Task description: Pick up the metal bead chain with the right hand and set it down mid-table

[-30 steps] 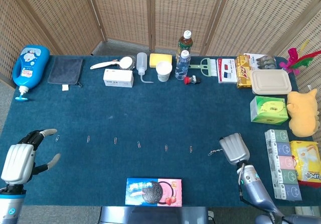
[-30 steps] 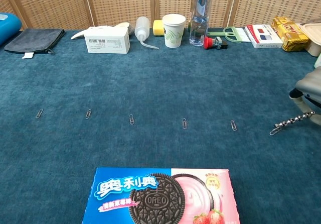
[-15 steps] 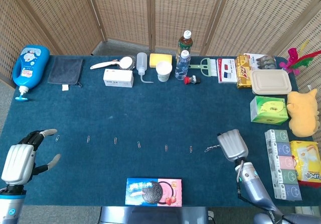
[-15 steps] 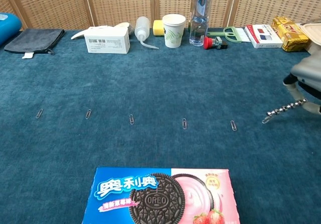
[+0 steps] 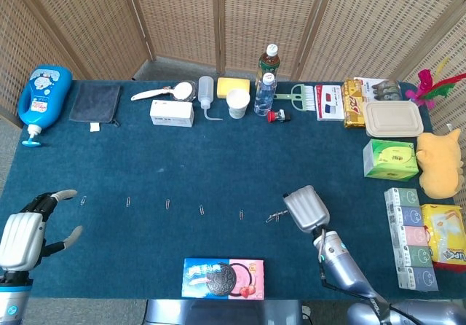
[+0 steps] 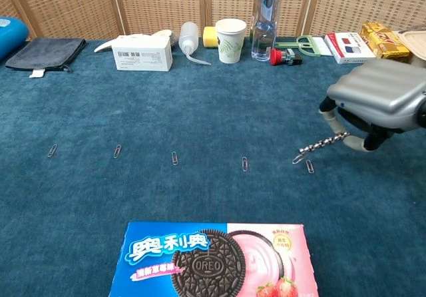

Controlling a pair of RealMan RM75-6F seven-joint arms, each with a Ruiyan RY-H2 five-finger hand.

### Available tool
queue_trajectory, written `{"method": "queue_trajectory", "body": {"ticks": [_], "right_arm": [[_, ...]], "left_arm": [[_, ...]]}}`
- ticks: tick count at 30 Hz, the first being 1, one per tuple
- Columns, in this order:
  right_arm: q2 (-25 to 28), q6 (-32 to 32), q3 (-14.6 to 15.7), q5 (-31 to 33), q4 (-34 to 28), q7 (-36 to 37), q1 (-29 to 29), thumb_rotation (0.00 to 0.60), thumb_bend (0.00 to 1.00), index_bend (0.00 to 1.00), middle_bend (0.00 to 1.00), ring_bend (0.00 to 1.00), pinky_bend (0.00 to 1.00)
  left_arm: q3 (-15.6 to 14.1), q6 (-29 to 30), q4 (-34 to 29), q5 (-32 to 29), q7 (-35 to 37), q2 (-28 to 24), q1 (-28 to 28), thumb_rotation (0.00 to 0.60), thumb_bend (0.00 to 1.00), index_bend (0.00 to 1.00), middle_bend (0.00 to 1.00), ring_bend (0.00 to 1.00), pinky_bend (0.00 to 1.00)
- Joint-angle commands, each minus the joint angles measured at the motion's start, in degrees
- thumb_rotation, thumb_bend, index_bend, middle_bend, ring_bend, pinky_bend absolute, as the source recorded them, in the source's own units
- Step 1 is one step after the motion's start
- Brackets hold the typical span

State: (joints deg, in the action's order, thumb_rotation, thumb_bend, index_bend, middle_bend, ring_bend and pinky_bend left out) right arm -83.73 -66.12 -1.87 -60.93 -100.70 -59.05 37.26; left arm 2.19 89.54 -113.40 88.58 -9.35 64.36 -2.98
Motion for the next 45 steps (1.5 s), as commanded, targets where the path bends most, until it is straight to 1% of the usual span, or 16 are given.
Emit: {"method": "queue_trajectory", "body": {"ticks": [1,17,26,29,32,33,37,40,45], "right_arm": [[-1.3,0.1,0.3,0.4,1.3,-1.0,0.5,0.6,0.51,0.67,0.79,0.92,0.73],[-3.9,0.1,2.0,1.2,6.4,-2.9,0.7,0.6,0.51,0.67,0.79,0.92,0.73],[-3.9,0.0,2.0,1.4,7.2,-2.3,0.5,0.6,0.51,0.67,0.79,0.92,0.73],[-3.6,0.3,1.5,1.8,6.6,-1.8,0.6,0.6,0.51,0.67,0.79,0.92,0.73],[-3.5,1.0,0.0,2.8,4.8,-0.1,1.2,0.6,0.51,0.67,0.79,0.92,0.73],[-3.7,1.3,-0.9,3.2,4.3,0.6,1.6,0.6,0.51,0.67,0.79,0.92,0.73],[-4.2,1.6,-2.7,4.5,3.6,1.0,2.8,0.6,0.51,0.67,0.79,0.92,0.73],[-5.2,1.8,-3.4,5.2,3.2,0.9,3.7,0.6,0.51,0.67,0.79,0.92,0.73],[-7.5,2.4,-3.6,6.2,3.8,-0.3,5.2,0.6,0.51,0.67,0.79,0.92,0.73]], "left_arm": [[0.0,0.0,0.4,-0.2,0.5,-0.1,0.1,0.6,0.39,0.26,0.33,0.27,0.39],[0.0,-0.3,1.0,-0.5,1.3,0.1,0.2,0.6,0.39,0.26,0.33,0.27,0.39],[0.1,-0.4,1.1,-0.5,1.2,0.2,0.2,0.6,0.39,0.26,0.33,0.27,0.39],[0.0,-0.4,1.1,-0.5,1.1,0.3,0.2,0.6,0.39,0.26,0.33,0.27,0.39],[0.1,-0.5,1.0,-0.4,1.1,0.4,0.1,0.6,0.39,0.26,0.33,0.26,0.39],[0.1,-0.4,1.0,-0.3,1.2,0.5,0.1,0.6,0.39,0.26,0.33,0.27,0.39],[0.1,-0.2,1.1,-0.3,1.3,0.5,0.2,0.6,0.39,0.26,0.33,0.26,0.39],[0.1,0.0,1.4,-0.4,1.7,0.4,0.5,0.6,0.39,0.26,0.33,0.26,0.39],[-0.3,0.3,1.8,-0.2,2.4,0.4,0.9,0.6,0.39,0.25,0.33,0.26,0.39]]}}
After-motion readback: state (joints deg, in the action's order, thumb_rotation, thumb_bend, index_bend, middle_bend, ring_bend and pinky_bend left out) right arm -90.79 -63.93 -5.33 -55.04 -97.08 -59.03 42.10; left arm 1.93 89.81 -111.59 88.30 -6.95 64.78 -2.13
